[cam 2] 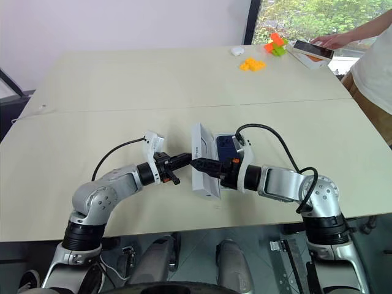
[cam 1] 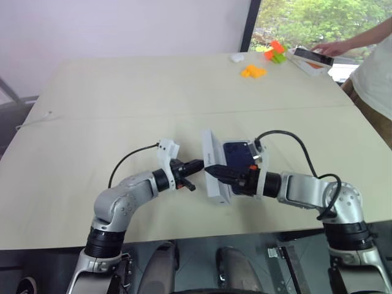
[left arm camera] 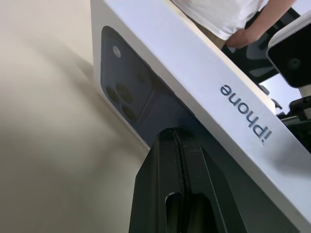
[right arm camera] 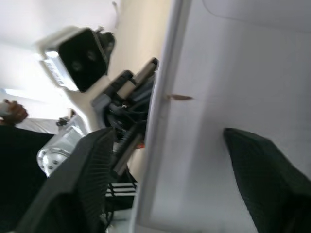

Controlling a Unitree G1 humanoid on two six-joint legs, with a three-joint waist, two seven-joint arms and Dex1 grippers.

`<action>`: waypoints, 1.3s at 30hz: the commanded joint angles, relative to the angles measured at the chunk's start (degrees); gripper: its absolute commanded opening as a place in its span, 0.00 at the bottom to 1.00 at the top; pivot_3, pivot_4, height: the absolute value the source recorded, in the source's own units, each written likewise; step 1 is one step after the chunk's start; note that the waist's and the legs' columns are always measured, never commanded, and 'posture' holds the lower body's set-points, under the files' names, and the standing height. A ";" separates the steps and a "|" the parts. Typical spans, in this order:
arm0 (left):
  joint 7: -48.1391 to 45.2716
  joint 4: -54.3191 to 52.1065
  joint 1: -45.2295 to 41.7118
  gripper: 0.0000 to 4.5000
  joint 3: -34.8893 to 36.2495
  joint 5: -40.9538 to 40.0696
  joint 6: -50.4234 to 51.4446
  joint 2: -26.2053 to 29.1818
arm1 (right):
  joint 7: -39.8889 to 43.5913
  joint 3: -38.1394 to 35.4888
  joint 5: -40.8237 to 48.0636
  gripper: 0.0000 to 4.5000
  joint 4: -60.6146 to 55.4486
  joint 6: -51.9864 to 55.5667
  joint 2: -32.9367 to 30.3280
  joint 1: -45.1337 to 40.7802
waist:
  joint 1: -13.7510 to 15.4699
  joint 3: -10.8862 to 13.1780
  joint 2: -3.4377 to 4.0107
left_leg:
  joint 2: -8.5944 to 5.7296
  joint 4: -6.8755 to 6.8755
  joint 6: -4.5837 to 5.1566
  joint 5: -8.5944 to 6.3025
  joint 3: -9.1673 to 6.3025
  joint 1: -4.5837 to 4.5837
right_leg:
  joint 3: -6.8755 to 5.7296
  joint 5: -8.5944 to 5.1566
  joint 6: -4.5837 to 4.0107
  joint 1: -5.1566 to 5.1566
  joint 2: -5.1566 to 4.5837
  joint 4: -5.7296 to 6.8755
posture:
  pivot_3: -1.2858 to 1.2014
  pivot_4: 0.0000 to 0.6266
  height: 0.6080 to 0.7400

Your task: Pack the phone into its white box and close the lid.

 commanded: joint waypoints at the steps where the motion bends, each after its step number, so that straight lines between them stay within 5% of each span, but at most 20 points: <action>1: -0.51 -1.30 -0.97 0.00 -0.34 -0.49 -0.31 -0.48 | 1.68 -1.58 0.89 0.77 1.55 0.29 -1.15 -3.56 | -0.09 0.00 0.00 | 0.00 0.00 0.00 0.00 0.01 0.01 | 0.00 0.00 0.00 0.01 0.01 0.00 | 0.52 0.24 1.00; 15: 0.12 -1.22 -1.13 0.00 0.78 -0.77 -0.08 -0.50 | 12.01 -2.52 -6.83 0.77 6.37 1.16 -8.16 -9.88 | 0.03 0.02 0.00 | 0.00 -0.01 0.06 -0.04 0.00 -0.09 | -0.04 -0.01 0.02 -0.06 0.05 -0.01 | 0.52 0.24 1.00; 25: 1.32 -0.75 -2.10 0.00 0.05 0.19 -1.13 -2.07 | 50.19 0.67 -40.45 0.77 3.77 -3.79 -21.93 -12.70 | 0.96 0.05 0.02 | -0.10 0.00 0.07 -0.05 0.04 -0.20 | -0.07 -0.02 0.04 -0.14 0.05 -0.08 | 0.52 0.24 1.00; 33: 0.55 2.19 -4.44 0.00 -2.58 2.31 -2.44 -4.54 | 75.74 5.47 -57.92 0.77 3.11 -11.77 -30.63 -10.91 | 1.42 0.08 0.02 | -0.17 0.02 0.05 -0.06 0.04 -0.19 | -0.07 -0.01 0.03 -0.14 0.06 -0.08 | 0.52 0.24 1.00; 39: -1.05 8.66 -7.17 0.00 -5.08 4.99 -5.29 -7.78 | 79.52 8.68 -70.83 0.77 4.49 -19.57 -30.07 -9.74 | 1.25 0.08 0.02 | -0.25 0.05 0.04 -0.07 0.07 -0.24 | -0.06 -0.03 0.08 -0.13 0.01 -0.15 | 0.52 0.24 1.00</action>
